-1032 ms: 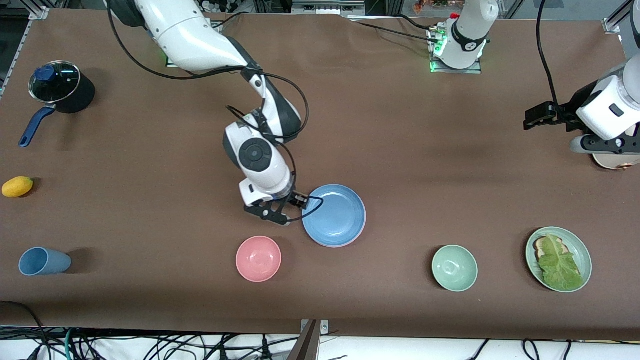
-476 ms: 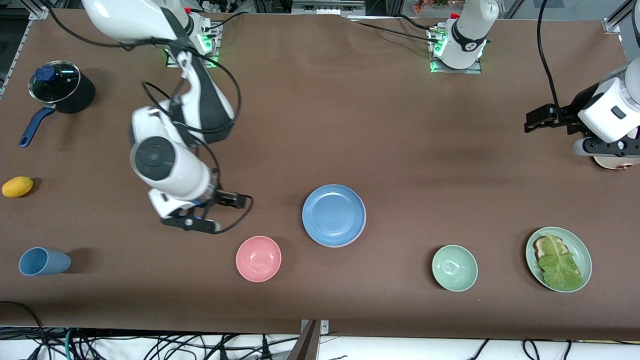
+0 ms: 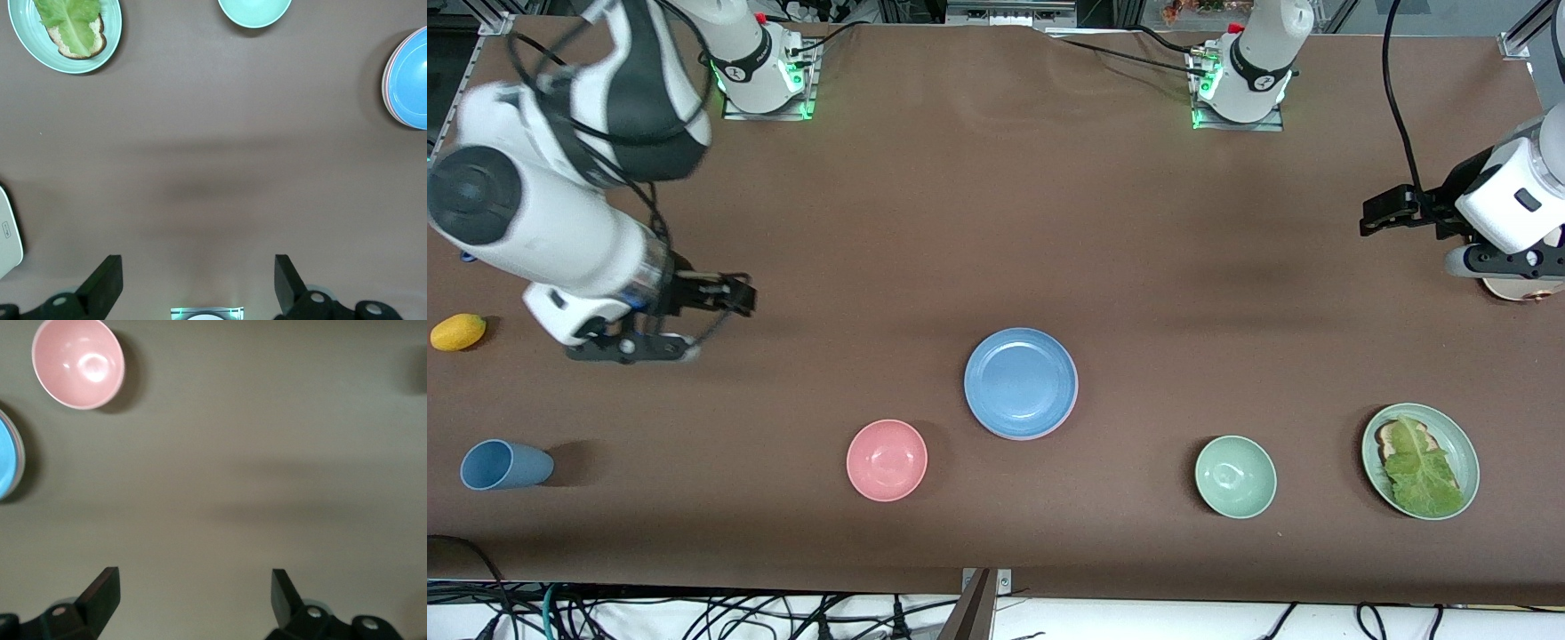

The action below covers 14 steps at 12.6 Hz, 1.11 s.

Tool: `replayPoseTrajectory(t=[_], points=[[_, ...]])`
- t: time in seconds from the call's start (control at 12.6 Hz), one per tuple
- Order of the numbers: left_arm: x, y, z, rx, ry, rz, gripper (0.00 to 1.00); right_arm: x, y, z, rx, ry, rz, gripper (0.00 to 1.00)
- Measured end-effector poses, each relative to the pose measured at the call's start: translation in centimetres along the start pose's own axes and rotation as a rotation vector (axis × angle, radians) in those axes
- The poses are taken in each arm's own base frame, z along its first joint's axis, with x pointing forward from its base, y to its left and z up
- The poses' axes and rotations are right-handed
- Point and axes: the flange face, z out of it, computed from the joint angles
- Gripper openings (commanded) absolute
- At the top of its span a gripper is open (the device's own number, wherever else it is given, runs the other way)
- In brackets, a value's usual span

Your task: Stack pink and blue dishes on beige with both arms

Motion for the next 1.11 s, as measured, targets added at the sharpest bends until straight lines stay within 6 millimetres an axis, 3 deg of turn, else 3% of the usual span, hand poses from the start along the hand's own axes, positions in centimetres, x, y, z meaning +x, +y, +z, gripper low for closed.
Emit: replayPoseTrajectory(t=[0.24,0.56,1.11], points=[[0.0,0.1,-0.2,0.000,0.003,0.001,1.00,-3.7,4.7,-3.4,0.026,-0.012,-0.032,1.00],[-0.1,0.5,-0.4,0.000,0.007,0.009,1.00,-7.5,7.1,-7.1,0.043,-0.021,-0.075,1.00],[-0.1,0.5,-0.4,0.000,0.007,0.010,1.00,-8.2,8.3,-8.0,0.033,-0.017,-0.089,1.00]])
